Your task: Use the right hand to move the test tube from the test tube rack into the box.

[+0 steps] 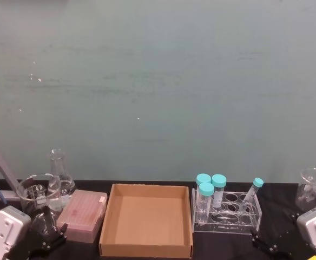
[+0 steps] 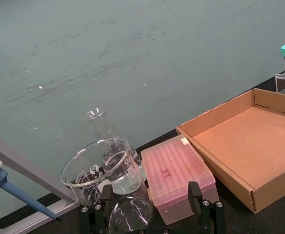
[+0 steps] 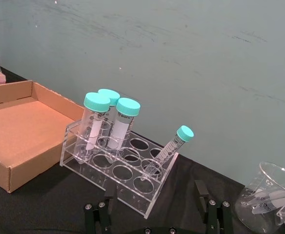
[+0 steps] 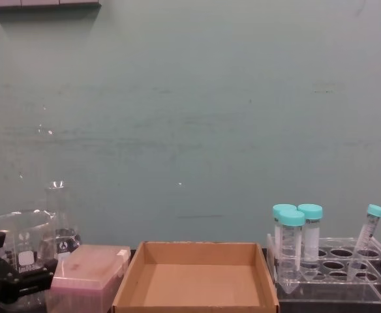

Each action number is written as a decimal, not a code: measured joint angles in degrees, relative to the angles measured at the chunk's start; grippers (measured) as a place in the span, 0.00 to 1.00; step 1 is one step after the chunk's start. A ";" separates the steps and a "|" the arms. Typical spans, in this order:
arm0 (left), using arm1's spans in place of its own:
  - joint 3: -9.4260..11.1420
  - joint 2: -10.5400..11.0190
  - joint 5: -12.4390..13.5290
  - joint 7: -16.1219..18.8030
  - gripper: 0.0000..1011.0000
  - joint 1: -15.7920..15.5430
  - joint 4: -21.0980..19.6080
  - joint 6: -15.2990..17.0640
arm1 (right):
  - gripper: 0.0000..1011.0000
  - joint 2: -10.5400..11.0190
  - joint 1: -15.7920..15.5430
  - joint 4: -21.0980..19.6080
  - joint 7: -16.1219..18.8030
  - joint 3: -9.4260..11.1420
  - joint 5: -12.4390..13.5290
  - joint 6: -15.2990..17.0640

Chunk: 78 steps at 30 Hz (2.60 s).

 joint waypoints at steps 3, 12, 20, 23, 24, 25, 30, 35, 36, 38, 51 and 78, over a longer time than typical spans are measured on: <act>0.00 0.00 0.00 0.00 0.99 0.00 0.00 0.00 | 0.99 0.00 0.00 0.00 0.00 0.00 0.00 0.00; 0.00 0.00 0.00 0.00 0.99 0.00 0.00 0.00 | 0.99 -0.74 0.00 0.74 0.08 1.19 -0.59 -0.72; 0.00 0.00 0.00 0.00 0.99 0.00 0.00 0.00 | 0.99 -2.58 1.36 2.64 2.26 3.27 1.57 -0.30; 0.00 0.00 0.00 0.00 0.99 0.00 0.00 0.00 | 0.99 -3.69 2.26 3.55 3.68 4.25 3.31 0.46; -0.01 0.00 0.00 0.00 0.99 0.00 0.00 0.00 | 0.99 -4.20 2.71 4.02 4.34 4.71 4.21 0.86; 0.00 0.00 0.00 0.00 0.99 0.00 0.00 0.00 | 0.99 -4.53 3.01 4.35 4.71 4.97 4.65 1.04; 0.00 0.00 0.00 0.00 0.99 0.00 0.00 0.00 | 0.99 -6.36 4.88 6.42 6.68 6.03 6.62 1.89; 0.00 0.00 0.00 0.00 0.99 0.00 0.00 0.00 | 0.99 -8.74 7.92 9.89 8.04 6.81 7.56 2.74; 0.00 0.00 0.00 0.00 0.99 0.00 0.00 0.00 | 0.99 -9.50 9.02 11.26 8.35 6.97 7.69 3.04; 0.00 0.00 0.00 0.00 0.99 0.00 0.00 0.00 | 0.99 -10.20 10.13 12.51 8.62 7.08 7.76 3.26; 0.00 0.00 0.00 0.00 0.99 0.00 0.00 0.00 | 0.99 -15.01 16.69 22.16 10.23 7.27 6.40 3.79; 0.00 0.00 0.00 0.00 0.99 0.00 0.00 0.00 | 0.99 -18.57 19.72 29.02 12.72 9.01 3.50 0.86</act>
